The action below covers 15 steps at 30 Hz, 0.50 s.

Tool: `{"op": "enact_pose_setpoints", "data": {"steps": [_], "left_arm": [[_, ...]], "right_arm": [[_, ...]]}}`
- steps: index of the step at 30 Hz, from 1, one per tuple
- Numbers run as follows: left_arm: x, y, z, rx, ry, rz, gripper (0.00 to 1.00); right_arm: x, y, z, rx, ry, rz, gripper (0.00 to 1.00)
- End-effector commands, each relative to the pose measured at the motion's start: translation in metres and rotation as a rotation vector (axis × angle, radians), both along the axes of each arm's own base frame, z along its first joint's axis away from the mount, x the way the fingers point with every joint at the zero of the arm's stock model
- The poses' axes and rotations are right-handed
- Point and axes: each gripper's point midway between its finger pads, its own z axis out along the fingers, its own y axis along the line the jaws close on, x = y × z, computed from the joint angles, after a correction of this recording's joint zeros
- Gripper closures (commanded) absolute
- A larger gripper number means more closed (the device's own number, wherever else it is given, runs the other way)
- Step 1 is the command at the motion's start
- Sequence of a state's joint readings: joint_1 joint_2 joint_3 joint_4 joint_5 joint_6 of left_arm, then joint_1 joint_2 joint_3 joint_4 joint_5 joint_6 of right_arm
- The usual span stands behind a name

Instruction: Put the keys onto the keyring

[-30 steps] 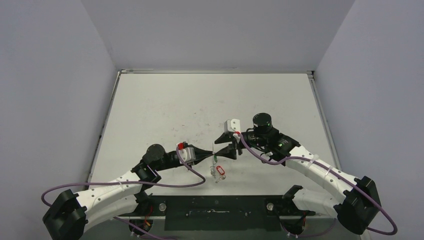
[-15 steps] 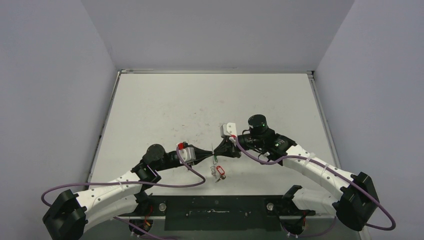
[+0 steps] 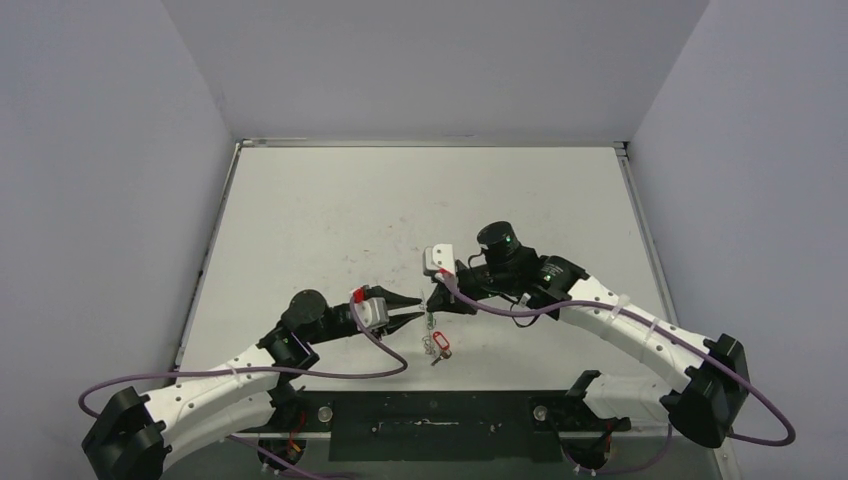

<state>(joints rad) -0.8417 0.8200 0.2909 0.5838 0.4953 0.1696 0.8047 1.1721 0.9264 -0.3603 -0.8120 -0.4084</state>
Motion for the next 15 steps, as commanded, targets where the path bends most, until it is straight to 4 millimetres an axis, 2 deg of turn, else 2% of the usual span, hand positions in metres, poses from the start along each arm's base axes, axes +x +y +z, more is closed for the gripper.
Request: {"op": "enact_pose_setpoints", "data": {"steps": [1, 9, 15], "left_arm": [[0.004, 0.002, 0.022, -0.002, -0.064, 0.016, 0.75], [0.003, 0.007, 0.023, 0.04, -0.075, 0.025, 0.72], [0.003, 0.002, 0.023, 0.033, -0.076, 0.007, 0.68]], "right_arm": [[0.003, -0.008, -0.003, -0.189, -0.008, -0.054, 1.0], [0.012, -0.016, 0.005, -0.349, 0.03, -0.154, 1.0], [0.012, -0.011, 0.015, -0.419, 0.049, -0.161, 1.0]]}}
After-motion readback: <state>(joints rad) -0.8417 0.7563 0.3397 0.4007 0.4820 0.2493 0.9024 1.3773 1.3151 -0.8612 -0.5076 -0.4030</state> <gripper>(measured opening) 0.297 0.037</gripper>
